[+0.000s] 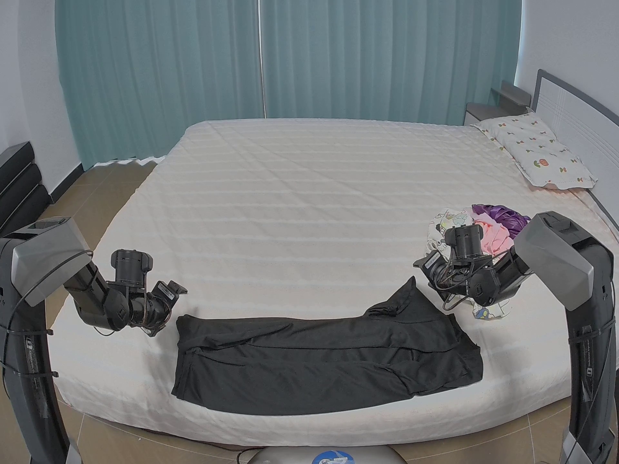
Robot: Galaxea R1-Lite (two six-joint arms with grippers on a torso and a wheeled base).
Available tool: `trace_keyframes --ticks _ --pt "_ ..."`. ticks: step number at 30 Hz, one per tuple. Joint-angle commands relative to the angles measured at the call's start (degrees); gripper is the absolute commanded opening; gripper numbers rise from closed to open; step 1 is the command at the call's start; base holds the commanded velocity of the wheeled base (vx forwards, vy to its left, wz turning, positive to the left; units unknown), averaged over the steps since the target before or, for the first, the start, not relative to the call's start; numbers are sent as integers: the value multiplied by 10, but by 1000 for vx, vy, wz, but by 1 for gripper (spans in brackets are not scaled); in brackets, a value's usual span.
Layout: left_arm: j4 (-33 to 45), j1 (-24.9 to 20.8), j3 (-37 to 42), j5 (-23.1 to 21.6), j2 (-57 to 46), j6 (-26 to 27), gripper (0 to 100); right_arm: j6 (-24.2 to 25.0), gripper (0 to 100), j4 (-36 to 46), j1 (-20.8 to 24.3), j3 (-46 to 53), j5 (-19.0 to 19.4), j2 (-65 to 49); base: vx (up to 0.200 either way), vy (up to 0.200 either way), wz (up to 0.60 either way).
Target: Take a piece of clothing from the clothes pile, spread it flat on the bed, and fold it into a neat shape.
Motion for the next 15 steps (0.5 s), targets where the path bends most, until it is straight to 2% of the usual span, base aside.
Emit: trace_keyframes --ticks 1,4,5,7,8,10,11,15 --pt "-1 0 0 0 1 0 100 -9 100 3 -18 15 0 3 0 0 0" --pt "-1 0 0 0 1 0 100 -43 100 1 -31 45 15 -11 0 0 0" --pt "0 0 0 0 0 0 100 -80 100 -3 -40 68 39 -16 0 0 0" --pt "0 0 0 0 0 0 100 -97 100 -5 -44 77 51 -17 0 0 0" --pt "0 0 0 0 0 0 100 -142 100 -14 -52 103 77 -17 0 0 0" --pt "0 0 0 0 0 0 100 -142 100 -14 -52 103 77 -17 0 0 0" --pt "0 0 0 0 0 0 100 -174 100 -37 -56 115 99 -11 0 0 0" --pt "0 0 0 0 0 1 100 -211 100 -62 -51 117 127 0 0 0 0"
